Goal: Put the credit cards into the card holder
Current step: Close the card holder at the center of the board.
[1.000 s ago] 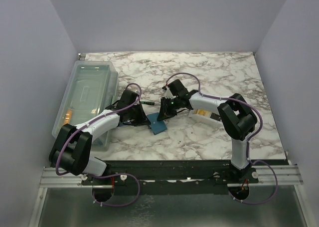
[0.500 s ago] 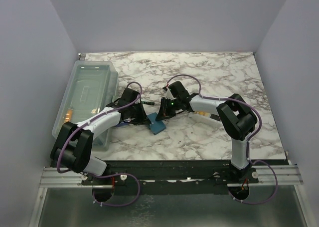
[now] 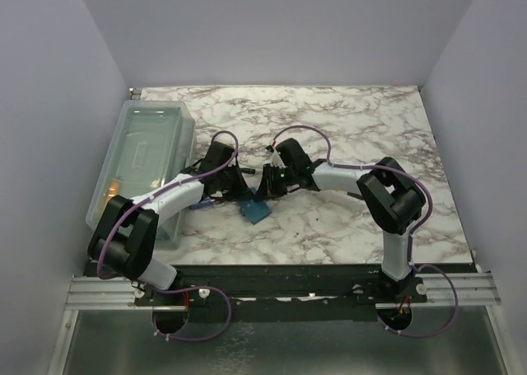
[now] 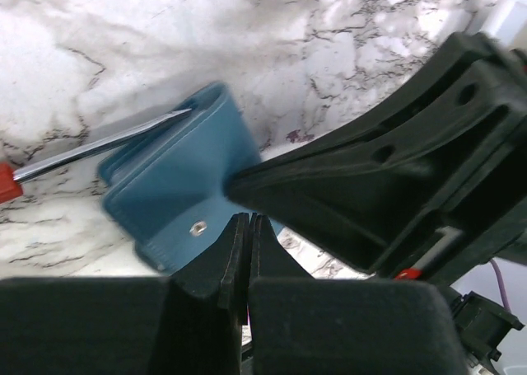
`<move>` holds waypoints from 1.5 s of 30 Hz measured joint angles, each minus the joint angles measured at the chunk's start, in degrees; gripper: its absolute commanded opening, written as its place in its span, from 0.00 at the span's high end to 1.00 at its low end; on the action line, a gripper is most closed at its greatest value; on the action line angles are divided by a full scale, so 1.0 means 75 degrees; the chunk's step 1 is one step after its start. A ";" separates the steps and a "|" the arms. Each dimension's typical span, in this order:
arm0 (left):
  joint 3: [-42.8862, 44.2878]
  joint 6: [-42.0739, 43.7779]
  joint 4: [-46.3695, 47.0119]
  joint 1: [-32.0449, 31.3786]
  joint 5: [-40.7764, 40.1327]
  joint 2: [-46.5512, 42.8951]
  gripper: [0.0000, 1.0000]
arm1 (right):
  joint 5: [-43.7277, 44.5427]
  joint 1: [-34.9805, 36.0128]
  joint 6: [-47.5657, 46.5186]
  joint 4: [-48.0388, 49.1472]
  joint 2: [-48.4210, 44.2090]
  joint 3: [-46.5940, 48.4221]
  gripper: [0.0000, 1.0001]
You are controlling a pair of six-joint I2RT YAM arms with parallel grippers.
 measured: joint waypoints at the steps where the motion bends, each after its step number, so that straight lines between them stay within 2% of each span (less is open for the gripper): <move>1: 0.0015 -0.0009 0.0050 -0.0023 -0.0012 0.0000 1.00 | 0.0000 0.0058 0.0003 0.0061 0.0015 -0.0006 0.92; 9: -0.0189 -0.0201 0.0216 -0.0070 -0.0172 -0.0239 0.99 | 0.0114 0.0274 -0.0015 0.0291 -0.0137 -0.0207 0.81; 10: -0.0233 -0.0216 0.0143 -0.0067 -0.0224 -0.0367 0.92 | 0.0146 0.0286 -0.0026 0.0268 -0.0163 -0.0207 0.81; 13: -0.0236 -0.0236 -0.0099 -0.0070 -0.0306 -0.0775 0.55 | 0.0201 0.0303 -0.0041 0.0230 -0.0189 -0.0207 0.79; 14: -0.0175 -0.0239 -0.0286 -0.0070 -0.0338 -0.0921 0.47 | 0.0210 0.0306 -0.0041 0.0227 -0.0189 -0.0207 0.77; 15: -0.0119 -0.0271 -0.0385 -0.0070 -0.0350 -0.1005 0.43 | 0.0213 0.0306 -0.0038 0.0224 -0.0189 -0.0204 0.75; 21: 0.0082 -0.0163 -0.0903 -0.0067 -0.0484 -0.0906 0.40 | 0.0236 0.0344 -0.0268 0.0163 -0.0265 -0.0207 0.66; 25: 0.0423 0.0198 -0.1017 -0.0070 -0.0629 -0.0254 0.33 | 0.0449 0.0370 -0.0627 -0.0262 -0.0539 -0.0227 0.54; 28: 0.0874 0.0609 -0.1052 -0.0064 -0.0898 0.0251 0.33 | 0.0688 0.0338 -0.0790 -0.0766 -0.0982 -0.0437 0.49; 35: 0.1288 0.1110 -0.0737 -0.0122 -0.0979 0.1460 0.39 | 0.0495 0.0364 -0.0440 -0.1032 -0.2025 -0.1644 0.46; 41: 0.1032 0.1113 -0.0364 -0.0382 -0.0577 0.1504 0.40 | 0.0198 0.0373 0.0204 -0.0819 -0.2923 -0.2914 0.41; 43: 0.0866 0.1072 -0.0294 -0.0408 -0.0449 0.1376 0.40 | 0.0210 0.0376 0.0338 -0.1032 -0.3147 -0.3220 0.41; 45: 0.0679 0.1046 -0.0300 -0.0431 -0.0274 0.1163 0.39 | 0.0233 0.0379 0.0420 -0.1262 -0.3316 -0.3383 0.48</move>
